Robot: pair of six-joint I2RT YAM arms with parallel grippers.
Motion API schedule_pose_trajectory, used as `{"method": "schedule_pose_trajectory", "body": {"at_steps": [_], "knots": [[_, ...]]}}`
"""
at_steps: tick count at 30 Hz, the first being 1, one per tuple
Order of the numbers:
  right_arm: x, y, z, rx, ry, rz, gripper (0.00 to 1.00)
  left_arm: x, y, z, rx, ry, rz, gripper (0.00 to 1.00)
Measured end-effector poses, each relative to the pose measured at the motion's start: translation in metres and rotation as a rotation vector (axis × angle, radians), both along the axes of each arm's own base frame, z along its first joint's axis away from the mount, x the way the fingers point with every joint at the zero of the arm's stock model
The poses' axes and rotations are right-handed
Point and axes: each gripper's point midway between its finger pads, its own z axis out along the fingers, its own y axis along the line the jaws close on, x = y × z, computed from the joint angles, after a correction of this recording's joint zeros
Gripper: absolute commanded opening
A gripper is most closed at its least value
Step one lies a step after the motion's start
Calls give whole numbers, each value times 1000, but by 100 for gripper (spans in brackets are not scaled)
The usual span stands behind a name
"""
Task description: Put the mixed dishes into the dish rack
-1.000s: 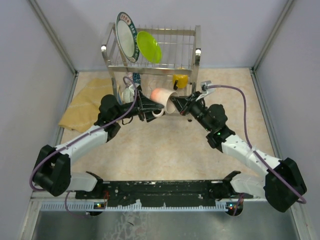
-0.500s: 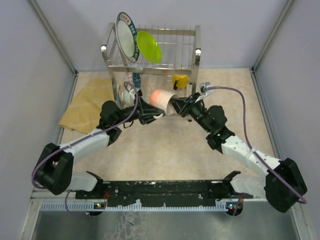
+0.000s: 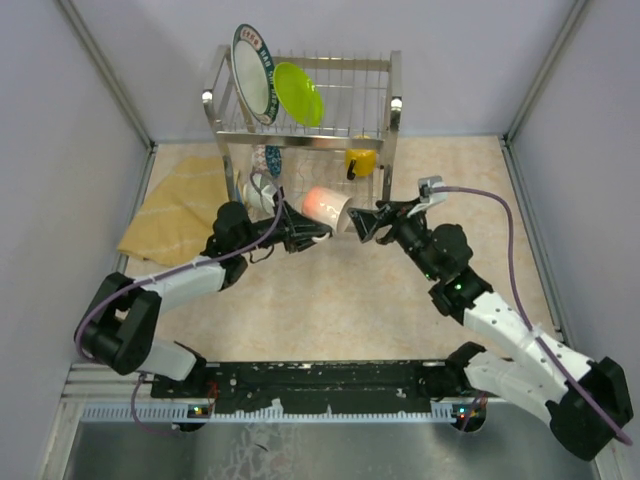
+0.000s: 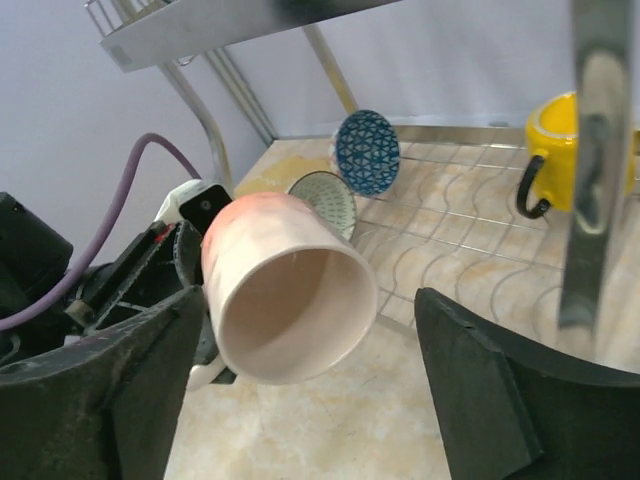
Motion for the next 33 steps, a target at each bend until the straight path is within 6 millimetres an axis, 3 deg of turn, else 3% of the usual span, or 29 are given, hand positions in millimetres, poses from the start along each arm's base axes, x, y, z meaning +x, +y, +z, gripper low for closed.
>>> {"method": "schedule_pose_trajectory", "body": {"at_steps": [3, 12, 18, 24, 33], "knots": [[-4, -16, 2, -22, 1, -60, 99, 10, -6, -12, 63, -29, 5, 0], [-29, -73, 4, -107, 8, -231, 100, 53, -24, -39, 304, -202, 12, 0], [-43, -101, 3, -150, 20, -313, 100, 83, -27, -74, 497, -275, 9, 0], [-48, -116, 8, -172, 24, -359, 100, 109, -25, -106, 672, -339, 13, 0], [-48, -122, -7, -226, 68, -385, 100, 141, -35, -129, 862, -493, 9, 0]]}}
